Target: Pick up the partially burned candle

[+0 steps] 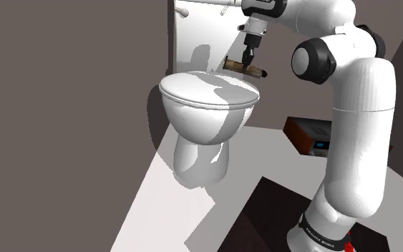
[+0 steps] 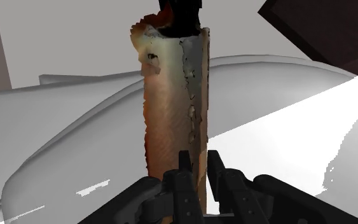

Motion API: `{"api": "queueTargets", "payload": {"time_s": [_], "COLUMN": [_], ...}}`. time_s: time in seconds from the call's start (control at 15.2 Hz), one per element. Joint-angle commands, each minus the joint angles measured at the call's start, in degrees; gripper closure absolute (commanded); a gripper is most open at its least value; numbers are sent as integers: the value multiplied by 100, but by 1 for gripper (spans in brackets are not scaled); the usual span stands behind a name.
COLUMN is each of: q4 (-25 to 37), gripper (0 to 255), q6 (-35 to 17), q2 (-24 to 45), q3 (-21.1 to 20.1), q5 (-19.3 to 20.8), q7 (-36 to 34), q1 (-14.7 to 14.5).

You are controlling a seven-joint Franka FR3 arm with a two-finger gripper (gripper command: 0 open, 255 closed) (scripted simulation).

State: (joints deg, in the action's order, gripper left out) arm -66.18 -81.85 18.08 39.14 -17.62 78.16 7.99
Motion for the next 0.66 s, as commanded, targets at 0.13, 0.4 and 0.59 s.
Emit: {"api": "queueTargets", "payload": {"time_s": [0.13, 0.4, 0.59], "q4": [646, 1541, 1872], "gripper": [255, 255, 255], "q6": [448, 1003, 1193], "q2": [228, 589, 728], "q3": [-9, -52, -82], "q5": [-170, -442, -546], "q7": [-2, -27, -47], "q1": [221, 584, 735]}}
